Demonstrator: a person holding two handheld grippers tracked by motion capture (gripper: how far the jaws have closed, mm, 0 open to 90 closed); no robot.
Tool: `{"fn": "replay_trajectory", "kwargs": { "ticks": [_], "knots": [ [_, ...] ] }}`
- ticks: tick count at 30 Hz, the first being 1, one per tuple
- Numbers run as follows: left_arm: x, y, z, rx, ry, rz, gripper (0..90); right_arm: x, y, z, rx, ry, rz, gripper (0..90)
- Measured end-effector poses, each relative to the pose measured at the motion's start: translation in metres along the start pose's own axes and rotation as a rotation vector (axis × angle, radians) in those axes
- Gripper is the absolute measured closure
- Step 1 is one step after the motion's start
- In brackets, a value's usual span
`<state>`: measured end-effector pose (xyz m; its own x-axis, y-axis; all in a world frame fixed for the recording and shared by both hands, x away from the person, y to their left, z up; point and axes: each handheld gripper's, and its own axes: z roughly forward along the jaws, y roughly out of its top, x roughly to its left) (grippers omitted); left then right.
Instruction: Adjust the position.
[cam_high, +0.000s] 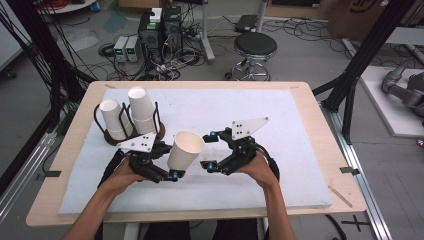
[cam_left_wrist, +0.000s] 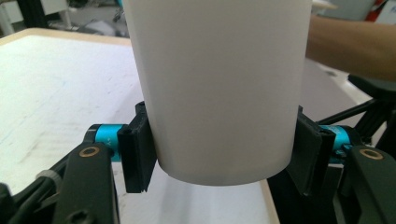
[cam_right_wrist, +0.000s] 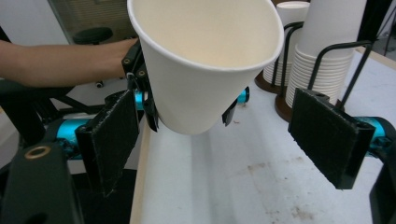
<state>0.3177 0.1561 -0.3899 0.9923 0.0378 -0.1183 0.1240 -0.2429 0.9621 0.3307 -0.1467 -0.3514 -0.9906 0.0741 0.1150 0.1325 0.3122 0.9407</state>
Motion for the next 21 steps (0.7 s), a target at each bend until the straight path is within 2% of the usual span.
{"fn": "replay_trajectory", "kwargs": {
  "ticks": [21],
  "knots": [
    [-0.001,-0.003,0.01,-0.011,-0.005,0.009,35.4,0.001,0.005,0.022,-0.056,0.062,-0.01,17.0]
  ]
}}
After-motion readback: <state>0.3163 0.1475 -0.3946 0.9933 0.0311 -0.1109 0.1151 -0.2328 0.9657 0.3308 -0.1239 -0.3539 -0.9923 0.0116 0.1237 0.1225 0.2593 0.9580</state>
